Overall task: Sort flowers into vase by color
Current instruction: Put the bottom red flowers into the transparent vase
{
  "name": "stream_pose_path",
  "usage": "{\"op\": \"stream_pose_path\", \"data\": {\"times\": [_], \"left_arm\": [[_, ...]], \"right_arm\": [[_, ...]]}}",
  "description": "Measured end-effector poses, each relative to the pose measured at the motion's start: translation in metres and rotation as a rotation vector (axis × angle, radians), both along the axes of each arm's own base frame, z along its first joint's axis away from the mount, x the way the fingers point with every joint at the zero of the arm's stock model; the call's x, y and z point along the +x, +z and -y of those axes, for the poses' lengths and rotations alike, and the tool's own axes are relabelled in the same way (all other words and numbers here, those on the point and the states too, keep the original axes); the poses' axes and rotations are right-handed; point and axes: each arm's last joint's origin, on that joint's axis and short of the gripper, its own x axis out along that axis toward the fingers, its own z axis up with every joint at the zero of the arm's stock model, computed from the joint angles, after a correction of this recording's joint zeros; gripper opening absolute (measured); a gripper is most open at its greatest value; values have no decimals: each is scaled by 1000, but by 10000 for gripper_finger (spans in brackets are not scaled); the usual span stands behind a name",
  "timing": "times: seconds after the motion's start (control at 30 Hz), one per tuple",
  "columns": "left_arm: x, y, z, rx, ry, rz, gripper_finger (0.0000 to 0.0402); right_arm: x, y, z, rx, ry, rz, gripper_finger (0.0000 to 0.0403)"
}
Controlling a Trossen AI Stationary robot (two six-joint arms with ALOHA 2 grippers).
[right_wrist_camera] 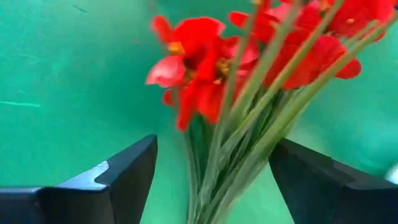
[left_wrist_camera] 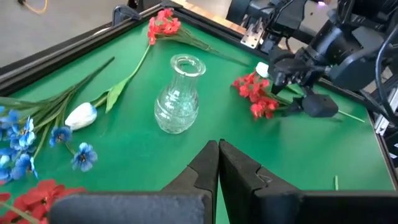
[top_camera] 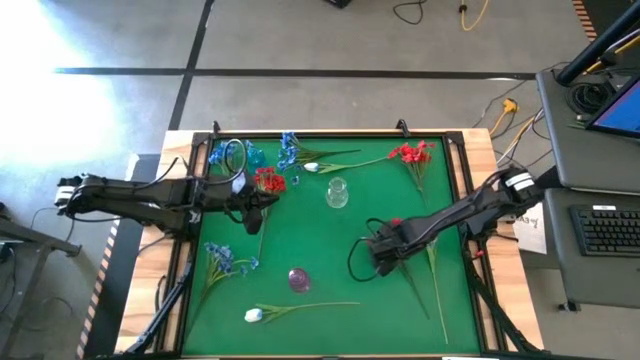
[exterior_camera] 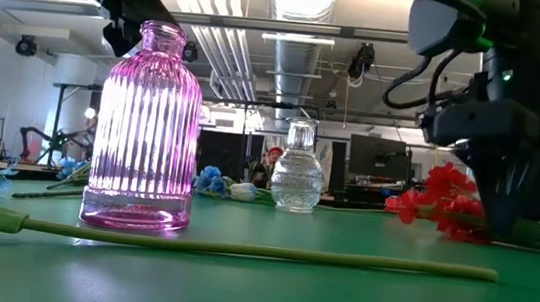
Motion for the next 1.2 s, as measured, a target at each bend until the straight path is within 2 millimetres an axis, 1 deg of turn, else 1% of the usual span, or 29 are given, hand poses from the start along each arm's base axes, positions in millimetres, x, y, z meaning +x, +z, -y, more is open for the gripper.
{"op": "stream_pose_path", "data": {"times": [0.1,0.17,0.4,0.53,0.6,0.67,0.77,0.87,0.97,1.07,1.2], "left_arm": [[0,0,0,14,-6,-4,0],[0,0,0,24,-11,-6,0],[1,0,0,46,-19,-7,0],[1,0,0,44,-18,-8,0],[1,0,0,41,-17,-9,0],[2,0,0,36,-15,-1,0],[3,2,0,31,-14,21,0],[5,2,0,29,-13,34,0],[8,1,0,30,-14,36,0],[11,-1,0,29,-14,32,0],[18,-5,0,14,-7,30,0]], "right_arm": [[2,-6,-1,-3,-1,-13,265],[3,-8,-1,0,-6,-17,239],[5,-8,-2,7,-21,0,108],[3,2,-1,10,-34,43,43],[4,11,-1,23,-35,84,23],[4,23,-1,32,-28,126,17],[3,46,1,19,-21,227,25],[-1,74,4,-30,3,354,34],[-9,102,11,-145,60,496,36],[-15,131,18,-283,119,695,37],[-16,164,31,-439,263,977,38]]}}
